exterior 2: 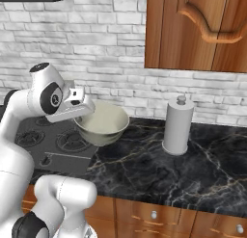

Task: Pick the cup and bowl from the counter and place them on the counter next to the sink.

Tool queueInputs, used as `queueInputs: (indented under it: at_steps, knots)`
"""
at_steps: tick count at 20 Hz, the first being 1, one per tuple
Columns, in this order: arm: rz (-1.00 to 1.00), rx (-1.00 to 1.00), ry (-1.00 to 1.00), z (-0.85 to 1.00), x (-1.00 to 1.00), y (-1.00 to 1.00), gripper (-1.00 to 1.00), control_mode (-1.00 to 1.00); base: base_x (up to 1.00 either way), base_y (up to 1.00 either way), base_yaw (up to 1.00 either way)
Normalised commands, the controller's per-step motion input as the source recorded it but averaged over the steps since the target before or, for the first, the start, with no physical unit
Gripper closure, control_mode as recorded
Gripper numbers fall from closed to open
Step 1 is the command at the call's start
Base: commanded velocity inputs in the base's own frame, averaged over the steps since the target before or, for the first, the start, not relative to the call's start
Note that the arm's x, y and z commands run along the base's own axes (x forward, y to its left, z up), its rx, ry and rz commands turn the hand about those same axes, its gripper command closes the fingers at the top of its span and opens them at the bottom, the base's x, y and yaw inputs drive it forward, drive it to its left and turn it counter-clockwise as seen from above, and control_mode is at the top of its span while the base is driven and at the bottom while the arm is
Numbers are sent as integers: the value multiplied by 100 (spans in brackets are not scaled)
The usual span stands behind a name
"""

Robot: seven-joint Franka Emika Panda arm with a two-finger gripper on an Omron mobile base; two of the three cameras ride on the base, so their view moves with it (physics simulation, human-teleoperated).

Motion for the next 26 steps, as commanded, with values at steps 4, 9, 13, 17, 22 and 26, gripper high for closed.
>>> queueInputs:
  at_steps: [4,9,13,17,22,26]
  knots:
    - [0,0,0,0,0,0,100,-100,0,0,0]
    - [0,0,0,0,0,0,100,100,-25,0,0]
    - [0,0,0,0,0,0,100,100,-100,3,0]
    - [0,0,0,0,0,0,100,100,-45,9,6]
    - [0,0,0,0,0,0,100,100,-7,5,86]
    - [0,0,0,0,0,0,100,100,0,0,100]
